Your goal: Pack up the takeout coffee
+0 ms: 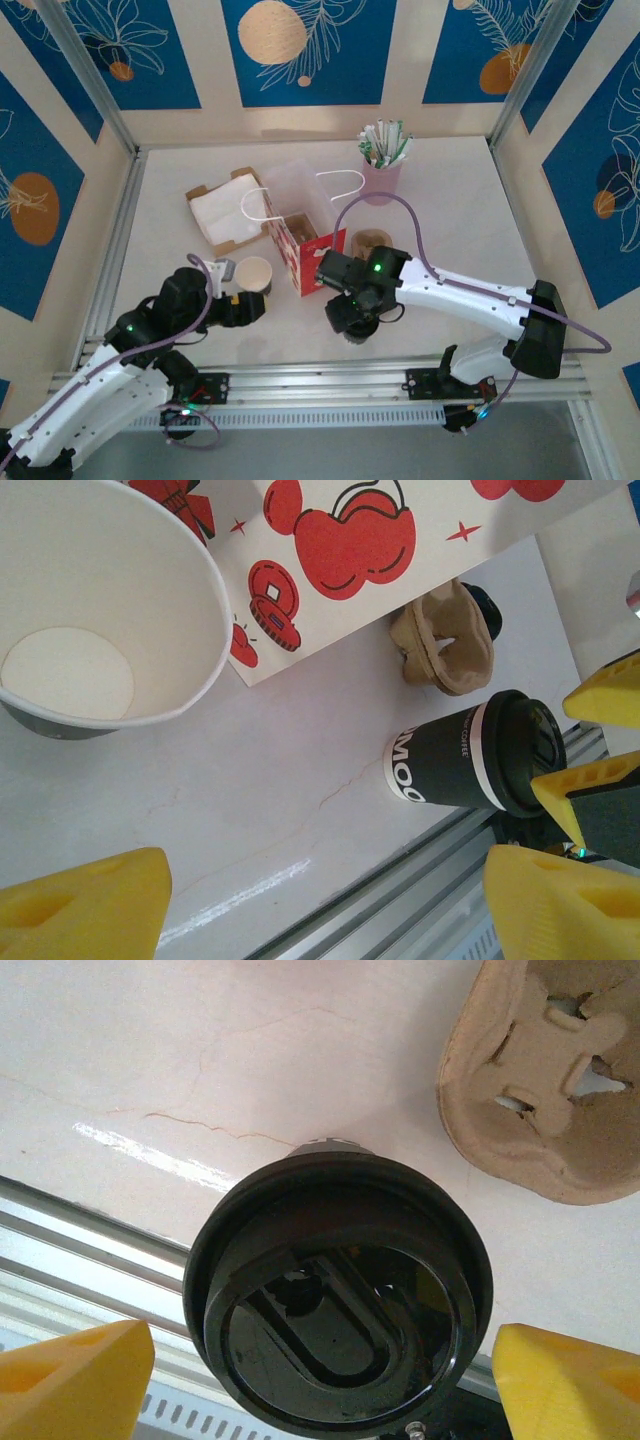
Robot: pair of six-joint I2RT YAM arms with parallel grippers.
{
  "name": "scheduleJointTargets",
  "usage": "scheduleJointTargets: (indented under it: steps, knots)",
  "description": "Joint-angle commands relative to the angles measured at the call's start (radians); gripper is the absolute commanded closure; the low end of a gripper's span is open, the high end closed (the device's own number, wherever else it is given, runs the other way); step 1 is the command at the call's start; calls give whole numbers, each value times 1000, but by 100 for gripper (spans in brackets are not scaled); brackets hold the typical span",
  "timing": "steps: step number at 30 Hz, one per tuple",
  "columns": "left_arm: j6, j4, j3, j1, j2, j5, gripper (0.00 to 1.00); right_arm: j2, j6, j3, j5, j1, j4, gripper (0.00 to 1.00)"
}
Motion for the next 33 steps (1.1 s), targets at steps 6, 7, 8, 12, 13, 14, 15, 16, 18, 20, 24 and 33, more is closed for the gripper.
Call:
scheduleJointTargets:
  steps: [6,7,8,12,13,14,15,16,18,20,24,33]
  knots:
    - [16,-17,15,-8,-19,17,18,17,21,2,-44,-23,-36,15]
    - [16,-17,14,-7,-20,18,18,19,21,1,-48,-25,-34,15]
    - [16,-17,14,-8,-21,17,18,23,20,2,-52,-26,-34,15]
    - [14,-16,13,-7,-23,18,18,38,19,-3,-61,-29,-36,15]
    - [14,-16,10,-7,-23,18,18,42,21,-2,-63,-30,-36,15]
    - [14,-15,12,-7,-24,19,18,44,21,-3,-63,-29,-36,15]
    - [14,-14,9,-7,-25,20,18,46,21,-5,-64,-29,-34,15]
    - [14,-13,10,-8,-24,20,18,49,21,-4,-64,-29,-33,14]
    - [13,-11,8,-7,-25,20,18,51,19,-7,-68,-31,-30,14]
    - [13,-11,8,-7,-25,21,18,57,20,-11,-69,-31,-28,14]
    - [11,-13,7,-8,-27,21,18,65,21,-15,-68,-32,-28,14]
    - [10,-10,8,-7,-27,21,18,64,24,-28,-71,-34,-23,18]
